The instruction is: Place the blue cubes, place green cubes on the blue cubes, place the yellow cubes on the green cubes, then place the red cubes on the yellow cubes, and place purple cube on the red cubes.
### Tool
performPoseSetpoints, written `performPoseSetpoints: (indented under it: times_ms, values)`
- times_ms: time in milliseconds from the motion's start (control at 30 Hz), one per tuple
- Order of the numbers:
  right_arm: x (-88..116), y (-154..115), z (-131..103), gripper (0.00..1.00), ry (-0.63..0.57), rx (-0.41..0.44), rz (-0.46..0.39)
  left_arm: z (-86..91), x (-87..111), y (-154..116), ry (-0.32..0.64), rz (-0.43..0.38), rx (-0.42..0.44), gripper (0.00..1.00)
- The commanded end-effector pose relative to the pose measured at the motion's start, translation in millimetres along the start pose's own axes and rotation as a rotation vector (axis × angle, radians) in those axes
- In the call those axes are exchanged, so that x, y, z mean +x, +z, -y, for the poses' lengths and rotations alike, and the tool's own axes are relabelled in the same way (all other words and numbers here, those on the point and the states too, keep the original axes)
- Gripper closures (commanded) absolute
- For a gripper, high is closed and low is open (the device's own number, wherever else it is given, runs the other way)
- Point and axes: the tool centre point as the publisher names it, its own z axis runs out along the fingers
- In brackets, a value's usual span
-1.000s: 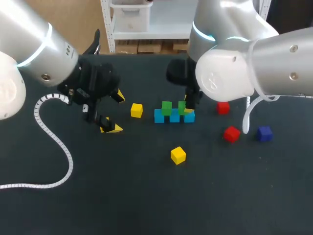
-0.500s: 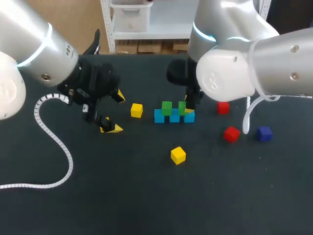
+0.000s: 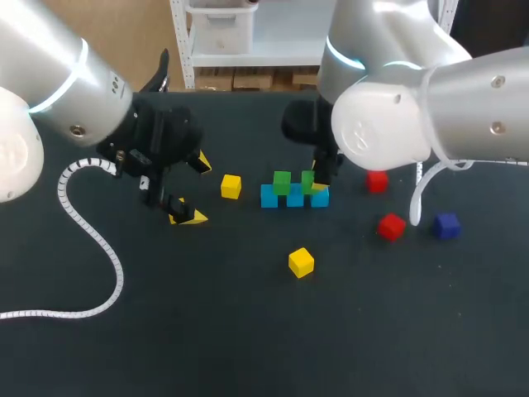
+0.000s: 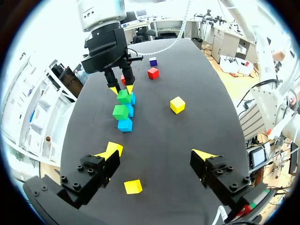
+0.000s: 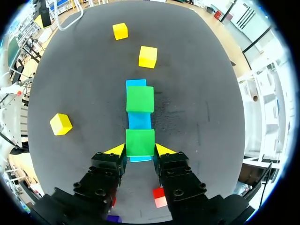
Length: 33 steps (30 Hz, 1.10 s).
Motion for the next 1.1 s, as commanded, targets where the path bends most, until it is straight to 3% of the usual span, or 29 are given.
performPoseSetpoints:
  times_ms: [33, 1100]
  values:
    - [-0.6, 0.1, 1.1, 0.95, -0.001, -0.004, 0.000, -0.5, 0.3, 0.1, 0.001, 0.000, 0.000, 0.00]
    - [0.0, 2.9, -0.6, 0.58, 0.009, -0.016, -0.004, -0.5, 0.3, 0.1, 0.001, 0.000, 0.000, 0.00]
